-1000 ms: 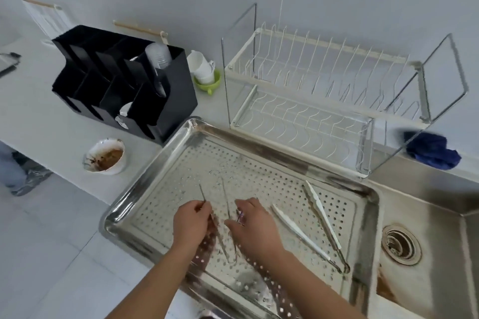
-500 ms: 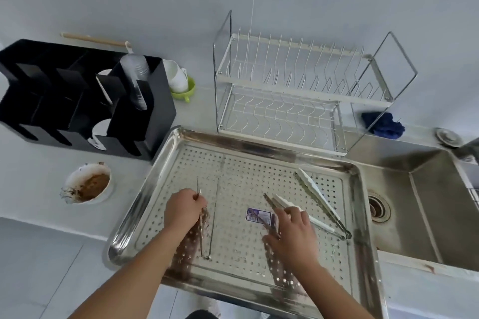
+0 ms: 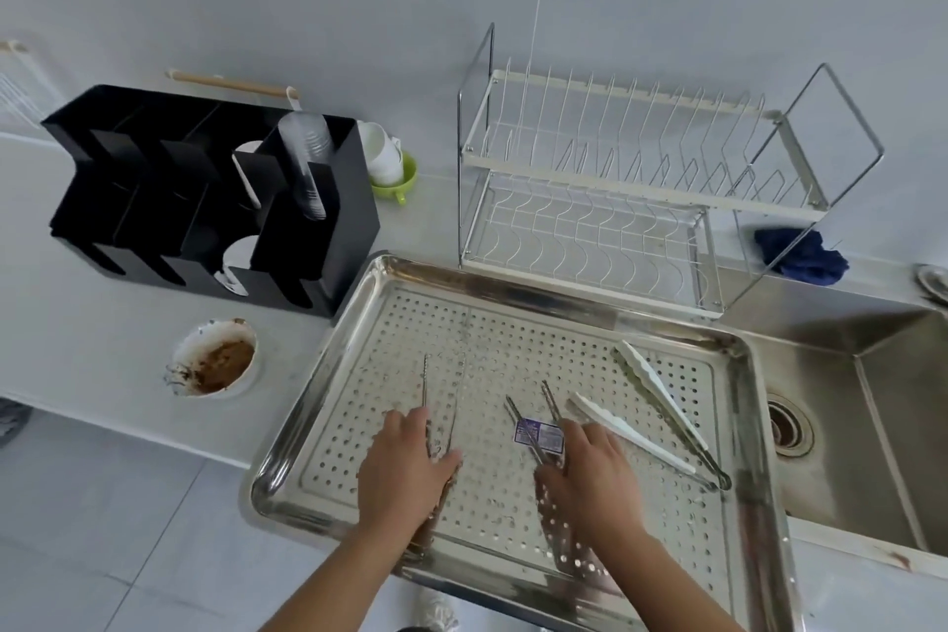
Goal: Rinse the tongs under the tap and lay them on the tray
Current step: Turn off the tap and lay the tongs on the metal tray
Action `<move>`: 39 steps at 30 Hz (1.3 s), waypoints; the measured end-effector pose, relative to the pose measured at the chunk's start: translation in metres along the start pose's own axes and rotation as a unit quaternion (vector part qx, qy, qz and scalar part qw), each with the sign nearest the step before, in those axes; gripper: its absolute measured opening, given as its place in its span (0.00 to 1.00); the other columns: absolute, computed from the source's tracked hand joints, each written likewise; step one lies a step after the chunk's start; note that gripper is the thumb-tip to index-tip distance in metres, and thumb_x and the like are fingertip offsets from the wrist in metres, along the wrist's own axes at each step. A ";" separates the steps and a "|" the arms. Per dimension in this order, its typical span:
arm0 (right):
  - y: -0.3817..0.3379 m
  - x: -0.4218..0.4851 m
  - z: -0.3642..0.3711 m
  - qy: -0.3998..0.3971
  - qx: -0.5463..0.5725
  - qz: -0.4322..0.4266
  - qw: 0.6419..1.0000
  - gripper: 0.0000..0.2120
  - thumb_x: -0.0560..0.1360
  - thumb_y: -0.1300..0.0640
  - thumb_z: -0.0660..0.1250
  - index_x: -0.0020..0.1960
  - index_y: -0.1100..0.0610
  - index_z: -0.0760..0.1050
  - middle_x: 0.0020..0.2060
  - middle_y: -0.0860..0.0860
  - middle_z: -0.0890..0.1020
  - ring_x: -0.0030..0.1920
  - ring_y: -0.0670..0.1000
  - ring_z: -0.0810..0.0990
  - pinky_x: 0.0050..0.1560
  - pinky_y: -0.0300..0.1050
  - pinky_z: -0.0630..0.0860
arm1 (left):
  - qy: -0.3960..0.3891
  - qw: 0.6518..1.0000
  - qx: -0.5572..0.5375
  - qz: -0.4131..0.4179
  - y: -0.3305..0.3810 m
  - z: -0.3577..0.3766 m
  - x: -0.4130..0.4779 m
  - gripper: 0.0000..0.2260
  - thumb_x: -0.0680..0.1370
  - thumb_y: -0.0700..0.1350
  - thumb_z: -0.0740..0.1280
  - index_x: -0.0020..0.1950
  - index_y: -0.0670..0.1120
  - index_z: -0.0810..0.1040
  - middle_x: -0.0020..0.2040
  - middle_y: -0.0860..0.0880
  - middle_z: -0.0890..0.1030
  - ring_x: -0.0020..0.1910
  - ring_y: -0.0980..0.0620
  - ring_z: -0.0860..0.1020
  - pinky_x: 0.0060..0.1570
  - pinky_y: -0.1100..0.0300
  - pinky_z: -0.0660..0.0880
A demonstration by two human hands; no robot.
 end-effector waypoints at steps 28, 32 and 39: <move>-0.060 0.018 0.027 -0.013 0.101 0.093 0.990 0.44 0.73 0.37 0.72 0.79 0.49 0.52 0.60 0.55 0.81 0.52 0.55 0.84 0.51 0.50 0.81 | -0.019 0.991 -0.130 0.036 -0.023 -0.006 0.036 0.31 0.74 0.55 0.76 0.75 0.50 0.72 0.62 0.49 0.78 0.56 0.51 0.78 0.57 0.59 0.75; -0.059 0.016 0.029 -0.013 0.097 0.108 0.989 0.47 0.74 0.35 0.70 0.81 0.52 0.50 0.58 0.54 0.82 0.55 0.55 0.83 0.52 0.51 0.81 | -0.010 0.985 -0.170 0.010 -0.038 -0.011 0.040 0.25 0.77 0.53 0.72 0.73 0.48 0.75 0.51 0.52 0.78 0.48 0.55 0.77 0.49 0.63 0.71; -0.069 0.008 0.032 -0.027 0.089 0.136 0.986 0.41 0.75 0.37 0.71 0.77 0.55 0.58 0.33 0.43 0.75 0.32 0.45 0.74 0.34 0.42 0.71 | -0.042 0.986 -0.161 0.028 -0.034 -0.006 0.045 0.21 0.80 0.48 0.70 0.73 0.47 0.75 0.51 0.52 0.77 0.49 0.54 0.76 0.52 0.63 0.71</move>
Point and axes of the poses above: each hand's wrist, its own x-axis towards the middle knuckle, its own z-axis out of the palm, y = z × x, the point moved 6 cm from there along x, towards the middle knuckle
